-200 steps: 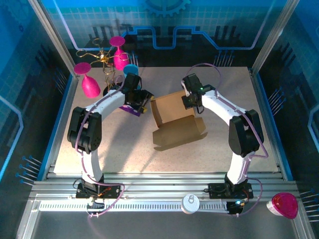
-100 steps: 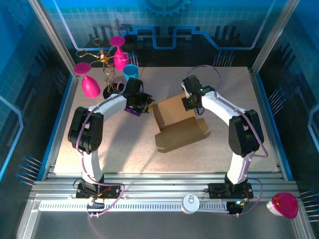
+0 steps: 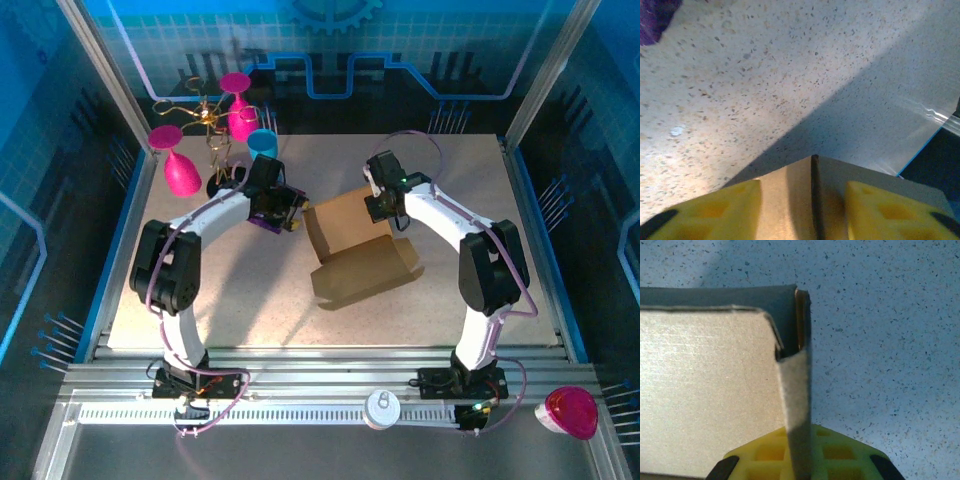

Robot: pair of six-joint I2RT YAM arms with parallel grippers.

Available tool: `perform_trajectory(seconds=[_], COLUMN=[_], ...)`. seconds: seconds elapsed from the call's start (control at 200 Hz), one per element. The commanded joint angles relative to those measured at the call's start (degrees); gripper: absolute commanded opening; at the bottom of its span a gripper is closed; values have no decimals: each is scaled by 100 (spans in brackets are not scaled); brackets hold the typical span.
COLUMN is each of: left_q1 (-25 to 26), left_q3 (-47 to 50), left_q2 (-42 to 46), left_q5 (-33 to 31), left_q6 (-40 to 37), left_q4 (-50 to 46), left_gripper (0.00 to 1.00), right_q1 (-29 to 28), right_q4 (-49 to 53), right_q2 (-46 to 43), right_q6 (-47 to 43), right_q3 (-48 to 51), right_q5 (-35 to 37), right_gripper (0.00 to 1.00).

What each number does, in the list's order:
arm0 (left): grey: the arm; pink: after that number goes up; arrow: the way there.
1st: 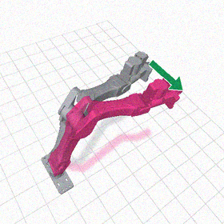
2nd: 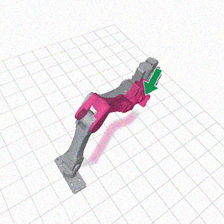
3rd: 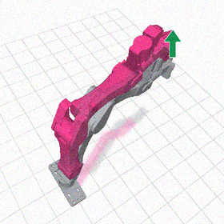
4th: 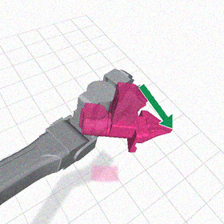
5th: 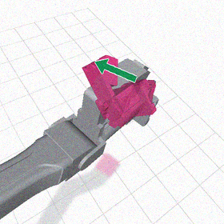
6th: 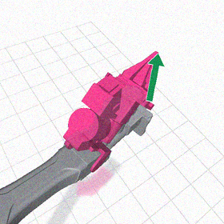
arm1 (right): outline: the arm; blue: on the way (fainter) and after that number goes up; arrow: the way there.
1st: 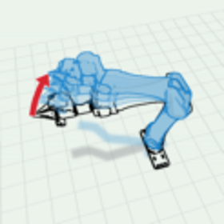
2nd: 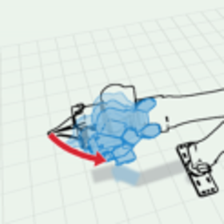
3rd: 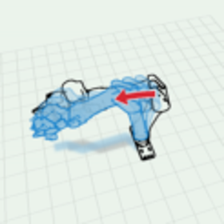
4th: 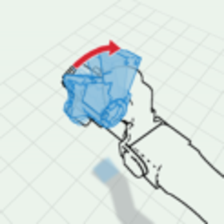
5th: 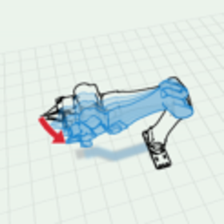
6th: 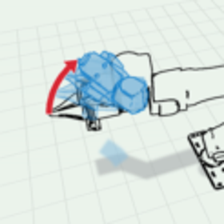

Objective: Fold the paper box

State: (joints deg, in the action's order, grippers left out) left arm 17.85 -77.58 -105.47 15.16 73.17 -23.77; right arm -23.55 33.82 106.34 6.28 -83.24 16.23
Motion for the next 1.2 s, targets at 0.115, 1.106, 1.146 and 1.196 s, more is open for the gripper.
perform_trajectory(seconds=[0.115,1.106,1.146,1.196], left_q1=[249,1314,1311,1327], left_q3=[191,-299,-299,-306], left_q2=[884,-706,-727,-754], left_q5=[-487,-2030,-2068,-2101], left_q6=[-1180,-2490,-2514,-2551], left_q4=[-743,-751,-731,-679], left_gripper=[58,37,35,36], right_q1=[123,123,126,123], right_q4=[19,133,141,151], right_q2=[-91,-7,4,24], right_q6=[-12,-79,-79,-79], right_q3=[-252,-307,-316,-324], right_q5=[-109,-190,-206,-225], right_gripper=[0,0,0,0])
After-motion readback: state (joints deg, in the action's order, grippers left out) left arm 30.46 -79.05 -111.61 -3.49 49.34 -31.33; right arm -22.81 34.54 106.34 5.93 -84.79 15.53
